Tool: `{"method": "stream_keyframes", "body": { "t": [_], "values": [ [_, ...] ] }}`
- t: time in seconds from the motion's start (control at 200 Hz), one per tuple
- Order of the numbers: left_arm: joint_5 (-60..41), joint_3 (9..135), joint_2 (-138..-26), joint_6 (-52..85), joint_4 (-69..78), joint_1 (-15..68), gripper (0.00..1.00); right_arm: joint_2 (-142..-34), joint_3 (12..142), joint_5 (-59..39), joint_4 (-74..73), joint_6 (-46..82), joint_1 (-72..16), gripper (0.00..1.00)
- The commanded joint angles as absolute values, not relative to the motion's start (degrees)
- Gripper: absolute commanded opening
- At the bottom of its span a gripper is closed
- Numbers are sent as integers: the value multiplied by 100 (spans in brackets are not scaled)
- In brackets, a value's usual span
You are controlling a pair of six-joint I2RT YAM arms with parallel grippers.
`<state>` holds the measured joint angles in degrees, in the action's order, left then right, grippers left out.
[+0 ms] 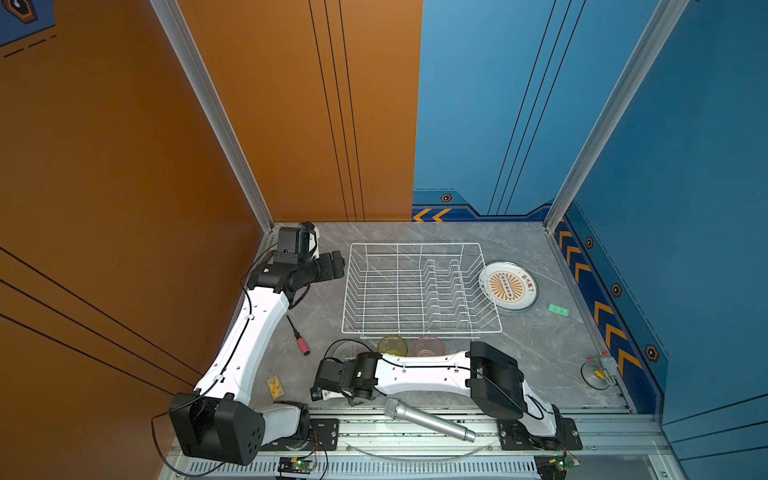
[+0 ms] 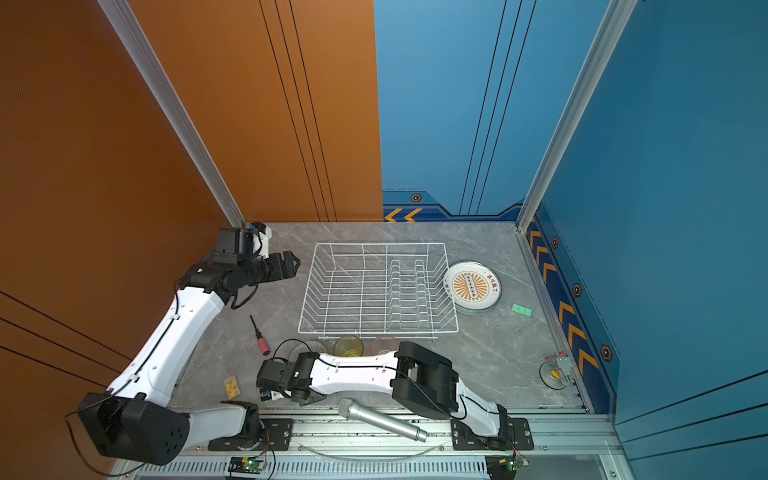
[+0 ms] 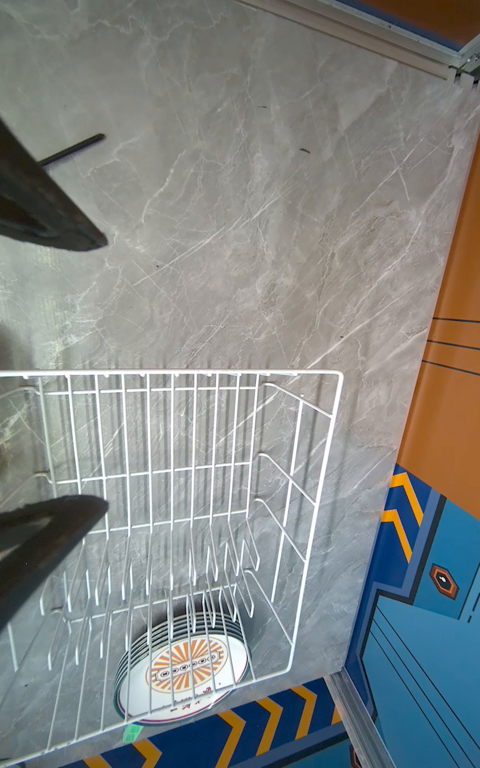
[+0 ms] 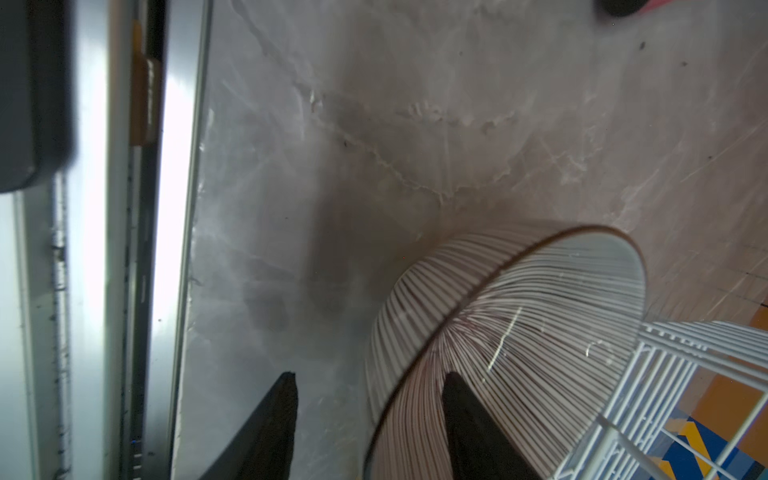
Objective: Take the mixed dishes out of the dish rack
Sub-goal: 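Carry the striped bowl with the right gripper down to the table near the robot, then open the right gripper to release the bowl beside the amber glass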
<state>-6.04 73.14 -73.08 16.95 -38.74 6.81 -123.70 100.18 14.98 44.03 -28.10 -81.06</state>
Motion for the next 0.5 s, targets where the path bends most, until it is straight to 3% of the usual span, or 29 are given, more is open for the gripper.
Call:
{"method": "stream_keyframes", "body": {
  "t": [0.0, 0.496],
  "values": [
    [-607, 7242, -7351, 1644, -3841, 728, 92, -11923, 9831, 1291, 4075, -2725, -8095, 56],
    [-486, 7177, -7392, 1574, -3841, 790, 93, -9697, 8695, 912, 3297, -2271, -7561, 59]
  ]
}}
